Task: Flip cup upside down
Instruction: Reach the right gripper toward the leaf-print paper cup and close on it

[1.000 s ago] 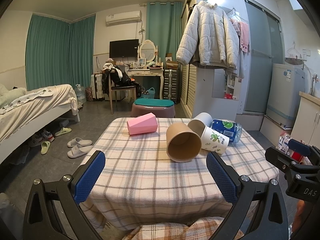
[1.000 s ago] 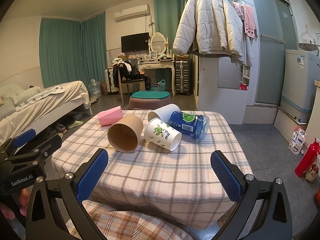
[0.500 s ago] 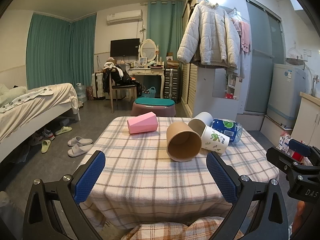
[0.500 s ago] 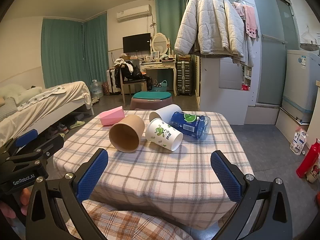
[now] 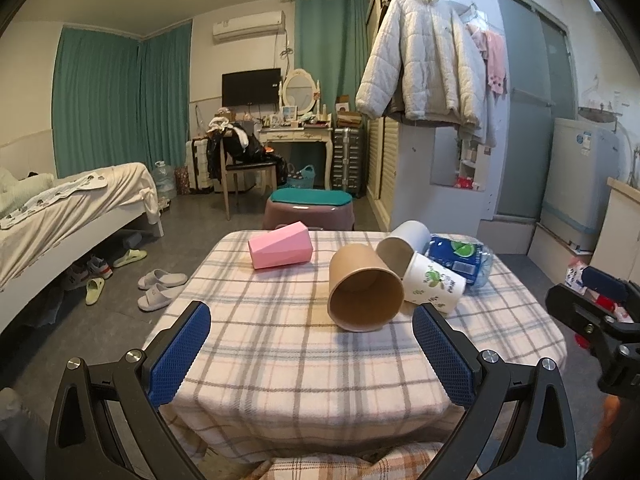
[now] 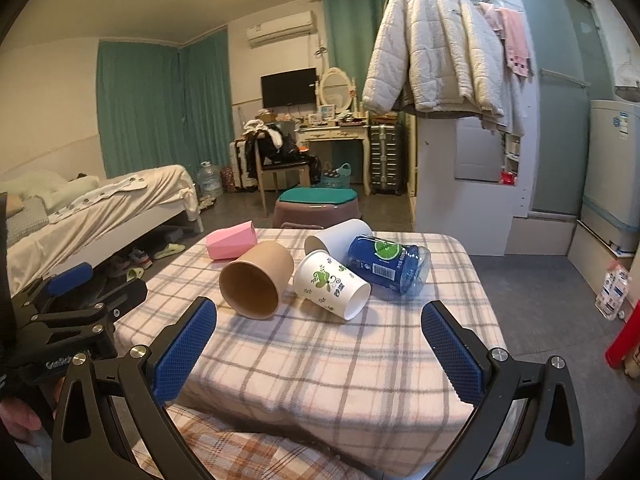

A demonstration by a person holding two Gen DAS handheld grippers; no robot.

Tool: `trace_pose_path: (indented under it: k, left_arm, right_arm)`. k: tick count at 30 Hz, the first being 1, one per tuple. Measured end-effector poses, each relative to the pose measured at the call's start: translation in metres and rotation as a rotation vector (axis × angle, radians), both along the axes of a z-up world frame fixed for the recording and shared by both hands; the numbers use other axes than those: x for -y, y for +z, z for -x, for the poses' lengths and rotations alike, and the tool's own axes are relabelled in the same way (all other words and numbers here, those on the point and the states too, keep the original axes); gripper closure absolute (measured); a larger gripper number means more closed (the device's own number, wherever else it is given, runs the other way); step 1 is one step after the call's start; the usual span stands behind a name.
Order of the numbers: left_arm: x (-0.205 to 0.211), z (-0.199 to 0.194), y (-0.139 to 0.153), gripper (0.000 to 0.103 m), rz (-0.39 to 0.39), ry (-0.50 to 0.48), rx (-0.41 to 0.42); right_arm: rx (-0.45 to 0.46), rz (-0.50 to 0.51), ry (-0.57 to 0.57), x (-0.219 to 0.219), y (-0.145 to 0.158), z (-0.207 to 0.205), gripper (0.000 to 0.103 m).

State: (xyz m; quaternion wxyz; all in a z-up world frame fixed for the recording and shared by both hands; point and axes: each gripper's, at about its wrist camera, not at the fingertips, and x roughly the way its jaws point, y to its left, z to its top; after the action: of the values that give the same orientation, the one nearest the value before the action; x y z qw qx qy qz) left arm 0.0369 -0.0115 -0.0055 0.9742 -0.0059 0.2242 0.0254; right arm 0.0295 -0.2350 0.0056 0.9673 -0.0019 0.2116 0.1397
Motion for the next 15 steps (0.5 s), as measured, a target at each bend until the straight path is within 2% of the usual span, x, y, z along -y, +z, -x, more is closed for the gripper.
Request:
trace_pose_path:
  k: [2,7,12,15]
  left_arm:
    - [0.002,-0.011,0.001,0.000,-0.002,0.012,-0.012]
    - [0.004,-0.040,-0.001,0.000,-0.003,0.053,-0.029]
    - [0.004,-0.073,-0.012,0.000,0.004,0.095,-0.073]
    - [0.000,-0.088,-0.016,0.000,0.010,0.115,-0.087]
  right_arm:
    - [-0.010,0.033,0.021,0.005,-0.004,-0.016,0.000]
    - [-0.108,0.079,0.094,0.016,-0.017,-0.069,0.000]
    - [-0.164,0.207,0.172,0.008,-0.032,-0.119,0.000]
    - [-0.178,0.248,0.223,-0.003,-0.043,-0.144,0.000]
